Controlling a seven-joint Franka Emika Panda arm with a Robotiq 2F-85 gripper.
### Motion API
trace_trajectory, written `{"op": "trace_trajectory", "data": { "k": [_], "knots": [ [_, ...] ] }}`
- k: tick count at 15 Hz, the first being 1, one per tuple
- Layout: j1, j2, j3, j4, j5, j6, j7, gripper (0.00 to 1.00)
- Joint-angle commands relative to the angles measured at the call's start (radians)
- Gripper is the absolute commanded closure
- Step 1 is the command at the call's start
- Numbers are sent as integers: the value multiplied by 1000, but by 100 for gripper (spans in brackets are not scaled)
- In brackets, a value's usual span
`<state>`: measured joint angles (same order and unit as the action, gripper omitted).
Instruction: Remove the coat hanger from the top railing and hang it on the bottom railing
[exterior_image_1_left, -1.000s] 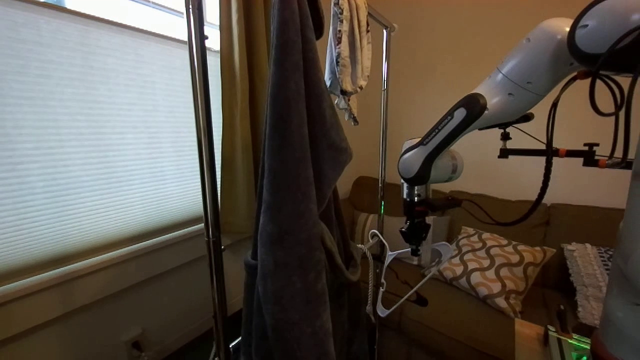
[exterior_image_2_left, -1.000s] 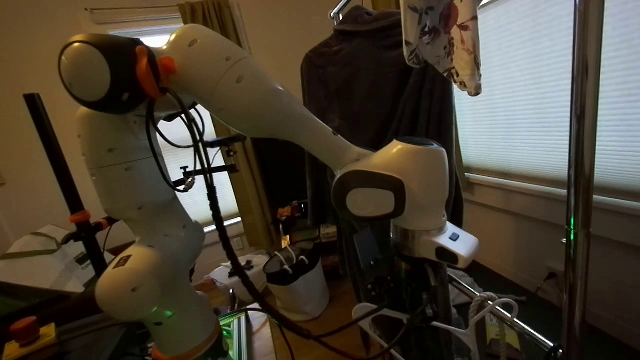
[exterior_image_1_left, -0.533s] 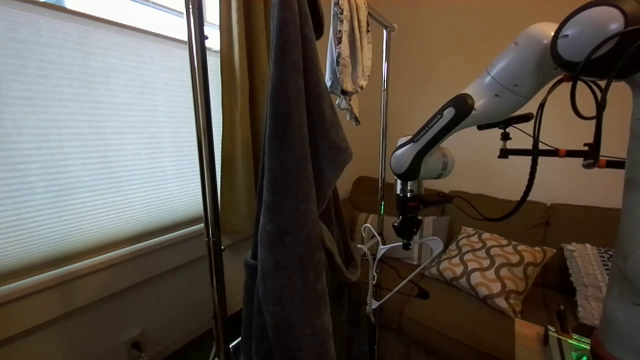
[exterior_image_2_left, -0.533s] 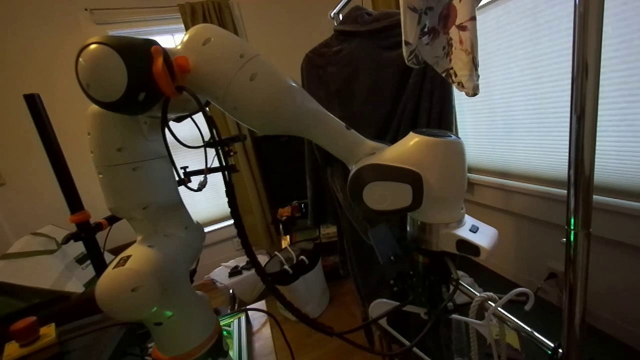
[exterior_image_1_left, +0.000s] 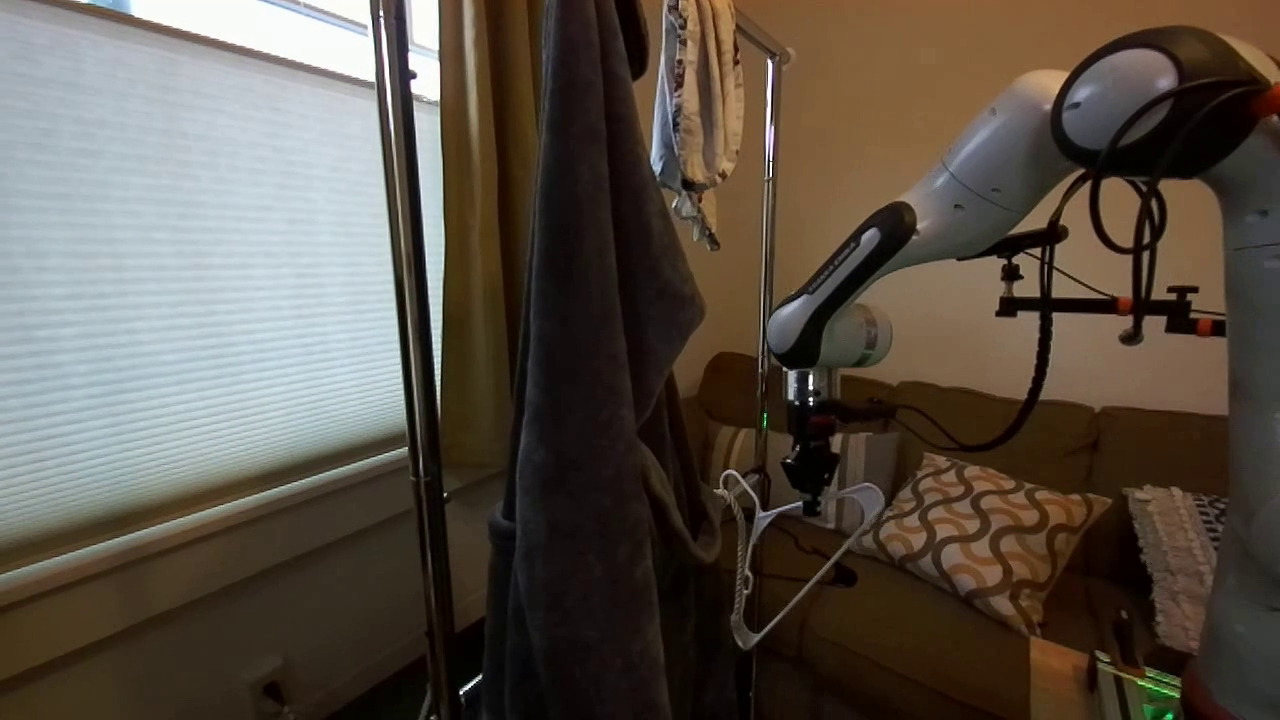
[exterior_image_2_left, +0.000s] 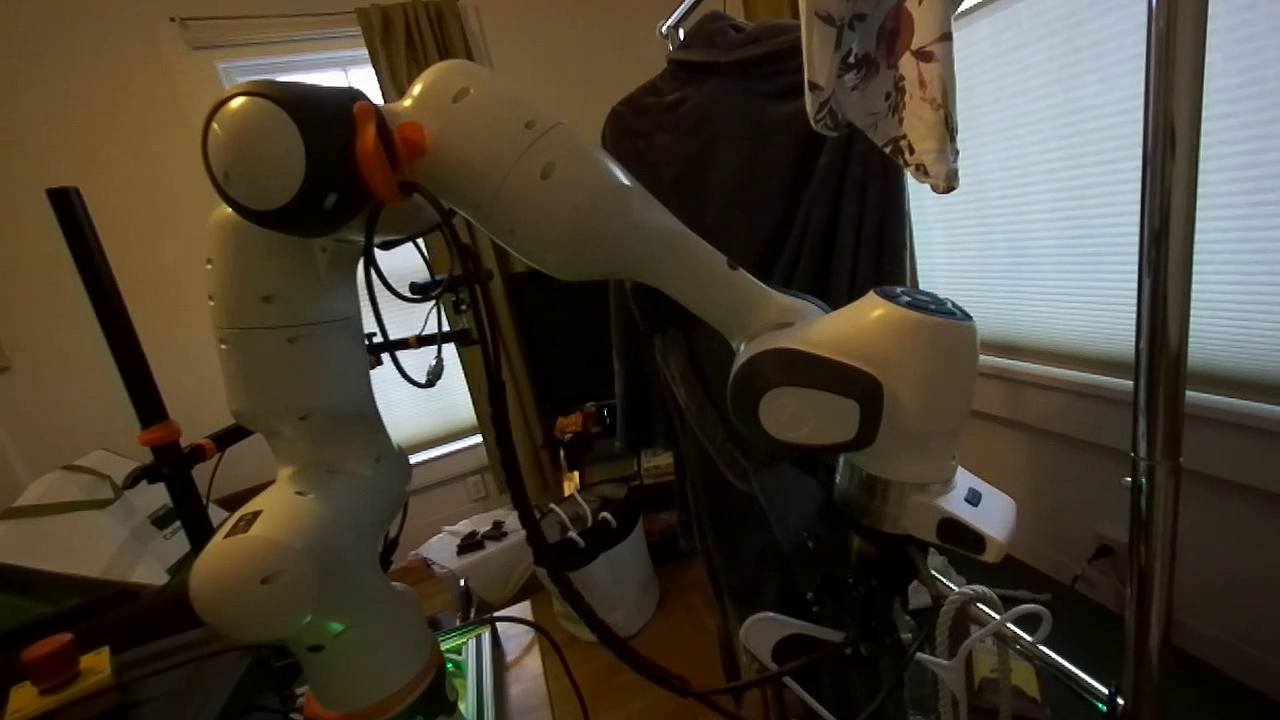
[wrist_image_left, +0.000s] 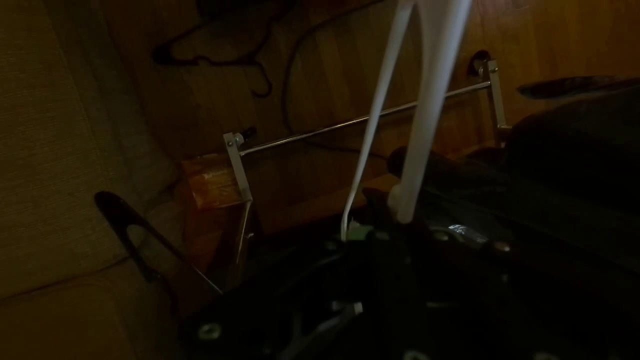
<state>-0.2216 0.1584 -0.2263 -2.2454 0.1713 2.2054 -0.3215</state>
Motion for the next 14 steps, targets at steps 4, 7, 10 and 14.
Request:
{"op": "trace_trajectory", "data": {
  "k": [4, 7, 10, 14],
  "knots": [
    [-45, -47, 5, -95, 15, -42, -25, 53],
    [-33, -152, 3, -178, -20, -63, -5, 31],
    [-5, -312, 20, -304, -16, -40, -20, 8],
    [20, -317, 16, -288, -8, -39, -7, 0]
  ]
}}
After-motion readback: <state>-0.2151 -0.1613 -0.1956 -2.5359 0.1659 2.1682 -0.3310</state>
